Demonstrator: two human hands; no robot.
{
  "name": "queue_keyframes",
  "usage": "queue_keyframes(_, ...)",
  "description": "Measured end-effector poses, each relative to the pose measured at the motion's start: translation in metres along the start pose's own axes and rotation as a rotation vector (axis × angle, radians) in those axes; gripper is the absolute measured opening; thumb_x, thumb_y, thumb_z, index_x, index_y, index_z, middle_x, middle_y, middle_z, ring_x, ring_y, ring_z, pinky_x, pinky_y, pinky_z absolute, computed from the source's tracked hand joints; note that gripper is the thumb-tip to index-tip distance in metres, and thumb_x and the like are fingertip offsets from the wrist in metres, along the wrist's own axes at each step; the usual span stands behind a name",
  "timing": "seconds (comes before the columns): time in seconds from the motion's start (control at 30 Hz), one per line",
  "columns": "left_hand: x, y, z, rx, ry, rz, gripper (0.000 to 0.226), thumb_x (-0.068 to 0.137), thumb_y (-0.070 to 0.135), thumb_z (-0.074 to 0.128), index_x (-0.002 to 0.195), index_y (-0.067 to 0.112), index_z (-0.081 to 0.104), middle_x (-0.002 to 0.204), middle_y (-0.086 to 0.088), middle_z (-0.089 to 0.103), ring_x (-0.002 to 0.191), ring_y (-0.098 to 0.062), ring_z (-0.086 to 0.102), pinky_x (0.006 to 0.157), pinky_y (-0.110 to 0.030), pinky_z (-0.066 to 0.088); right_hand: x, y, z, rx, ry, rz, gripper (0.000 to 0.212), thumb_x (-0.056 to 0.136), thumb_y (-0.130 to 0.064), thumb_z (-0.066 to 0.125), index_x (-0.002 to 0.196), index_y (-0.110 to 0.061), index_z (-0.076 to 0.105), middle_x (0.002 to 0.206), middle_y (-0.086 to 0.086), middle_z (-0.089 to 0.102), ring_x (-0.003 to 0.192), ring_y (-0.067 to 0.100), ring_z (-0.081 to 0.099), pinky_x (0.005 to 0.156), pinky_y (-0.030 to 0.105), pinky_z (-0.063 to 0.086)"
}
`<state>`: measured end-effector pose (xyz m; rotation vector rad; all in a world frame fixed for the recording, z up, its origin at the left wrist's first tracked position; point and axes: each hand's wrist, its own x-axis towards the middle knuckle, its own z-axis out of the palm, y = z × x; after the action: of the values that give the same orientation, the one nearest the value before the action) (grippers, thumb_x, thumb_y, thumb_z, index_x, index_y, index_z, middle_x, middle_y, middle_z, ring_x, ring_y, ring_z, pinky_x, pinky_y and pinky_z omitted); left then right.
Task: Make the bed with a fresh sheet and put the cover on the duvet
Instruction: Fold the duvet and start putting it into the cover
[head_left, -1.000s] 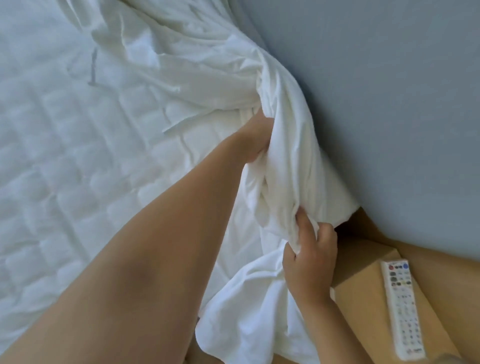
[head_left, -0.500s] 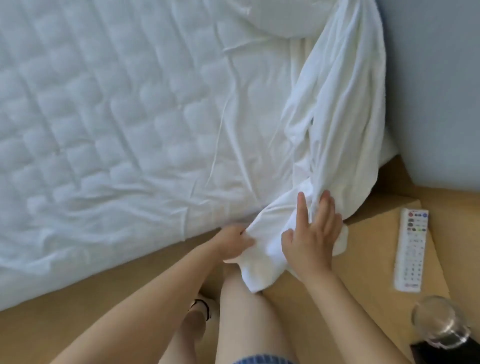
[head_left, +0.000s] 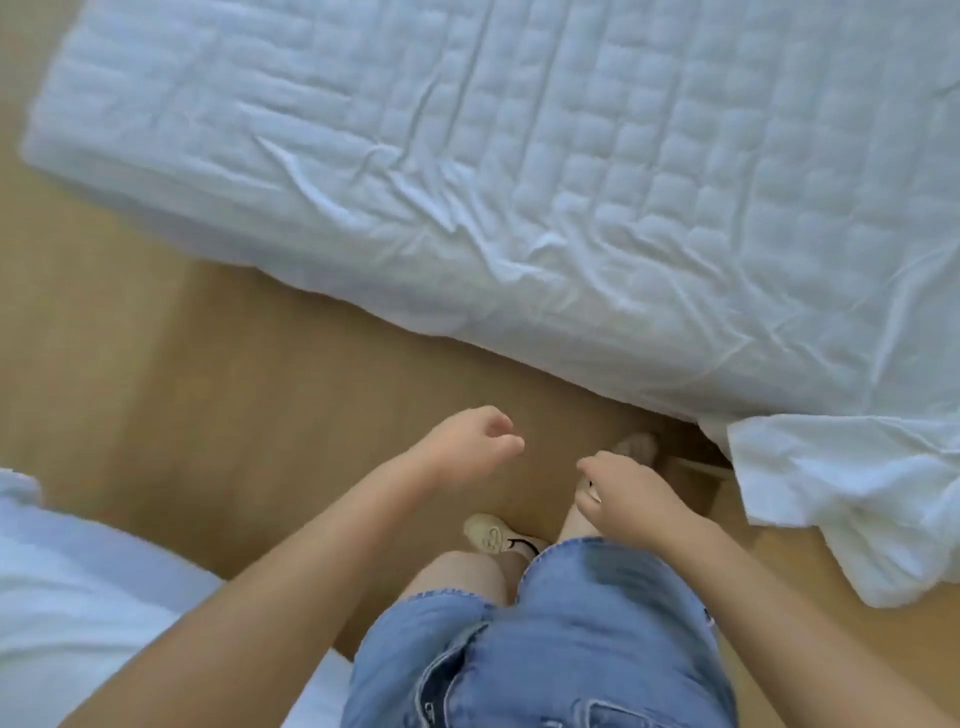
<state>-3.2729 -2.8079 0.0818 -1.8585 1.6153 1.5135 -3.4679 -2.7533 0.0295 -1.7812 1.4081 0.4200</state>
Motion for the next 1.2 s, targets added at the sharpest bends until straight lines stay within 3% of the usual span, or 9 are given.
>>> queue_keyframes(0.13, -0.109, -0.146, -0.027, -0.337, 0.253, -0.186, 0.03, 0.092, 0.037, 0.054, 0.118, 0.024, 0.056, 0.117, 0.006, 0.059, 0.104, -0.011, 0.055, 0.085, -0.026, 0.045, 0.019, -0.124, -0.007, -0.081, -0.004, -0.133, 0.037, 0.095, -0.031, 0.044, 0.122, -0.008, 0.053, 0.117, 0.007, 0.056, 0.108, 0.024, 0.054, 0.092, 0.04, 0.045)
queue_keyframes(0.3, -0.196, -0.277, 0.007, -0.649, 0.68, -0.444, 0.023, 0.093, 0.034, 0.051, 0.114, 0.027, 0.055, 0.104, 0.01, 0.059, 0.095, -0.007, 0.055, 0.076, -0.025, 0.045, 0.056, -0.253, 0.007, -0.216, -0.218, -0.3, 0.046, 0.096, -0.032, 0.046, 0.138, -0.014, 0.044, 0.133, 0.005, 0.053, 0.114, 0.019, 0.053, 0.088, 0.027, 0.043)
queue_keyframes(0.5, -0.204, -0.362, 0.037, -1.066, 0.743, -0.678, 0.023, 0.093, 0.032, 0.053, 0.114, 0.024, 0.058, 0.1, 0.013, 0.058, 0.091, -0.003, 0.054, 0.072, -0.018, 0.042, 0.132, -0.369, 0.017, -0.467, -0.356, -0.387, 0.036, 0.094, -0.034, 0.049, 0.124, -0.015, 0.054, 0.105, -0.004, 0.059, 0.086, 0.008, 0.053, 0.065, 0.017, 0.038)
queue_keyframes(0.6, -0.189, -0.411, 0.007, -1.117, 0.631, -0.719, 0.03, 0.094, 0.035, 0.05, 0.12, 0.022, 0.055, 0.11, 0.008, 0.057, 0.097, -0.007, 0.053, 0.078, -0.021, 0.042, 0.181, -0.442, 0.018, -0.564, -0.39, -0.43, 0.035, 0.094, -0.034, 0.049, 0.119, -0.011, 0.056, 0.105, 0.0, 0.063, 0.09, 0.015, 0.059, 0.073, 0.027, 0.049)
queue_keyframes(0.73, -0.173, -0.484, -0.083, -1.08, 0.447, -0.712, 0.028, 0.094, 0.039, 0.048, 0.117, 0.022, 0.053, 0.113, 0.002, 0.055, 0.102, -0.014, 0.053, 0.092, -0.03, 0.045, 0.249, -0.556, -0.003, -0.629, -0.404, -0.455, 0.032, 0.094, -0.035, 0.05, 0.117, -0.013, 0.057, 0.108, 0.001, 0.062, 0.094, 0.017, 0.059, 0.084, 0.028, 0.05)
queue_keyframes(0.8, -0.169, -0.516, -0.138, -1.072, 0.478, -0.712, 0.026, 0.094, 0.039, 0.047, 0.111, 0.021, 0.054, 0.111, 0.002, 0.057, 0.1, -0.016, 0.055, 0.093, -0.034, 0.047, 0.278, -0.613, -0.014, -0.636, -0.389, -0.469, 0.028, 0.093, -0.033, 0.051, 0.114, -0.016, 0.059, 0.106, -0.001, 0.063, 0.091, 0.014, 0.059, 0.083, 0.027, 0.05)
queue_keyframes(0.9, -0.159, -0.567, -0.221, -1.143, 0.571, -0.675, 0.036, 0.094, 0.041, 0.047, 0.123, 0.021, 0.053, 0.122, 0.003, 0.057, 0.108, -0.015, 0.054, 0.088, -0.028, 0.044, 0.317, -0.699, -0.024, -0.657, -0.397, -0.501, 0.024, 0.094, -0.031, 0.05, 0.104, -0.014, 0.063, 0.095, -0.002, 0.063, 0.084, 0.013, 0.059, 0.079, 0.028, 0.052)
queue_keyframes(1.0, -0.151, -0.621, -0.285, -1.233, 0.647, -0.635, 0.037, 0.094, 0.042, 0.046, 0.125, 0.023, 0.052, 0.122, 0.005, 0.056, 0.103, -0.011, 0.051, 0.083, -0.026, 0.04, 0.353, -0.782, -0.022, -0.749, -0.446, -0.531, 0.027, 0.096, -0.03, 0.048, 0.107, -0.009, 0.062, 0.096, 0.004, 0.064, 0.088, 0.019, 0.062, 0.081, 0.032, 0.053)
queue_keyframes(1.2, -0.154, -0.775, -0.383, -1.386, 0.741, -0.601, 0.016, 0.09, 0.043, 0.051, 0.101, 0.032, 0.053, 0.101, 0.011, 0.055, 0.093, -0.008, 0.056, 0.078, -0.024, 0.042, 0.45, -0.957, 0.009, -0.906, -0.444, -0.583, 0.033, 0.096, -0.032, 0.042, 0.117, -0.012, 0.057, 0.11, 0.003, 0.061, 0.093, 0.018, 0.057, 0.08, 0.027, 0.047)
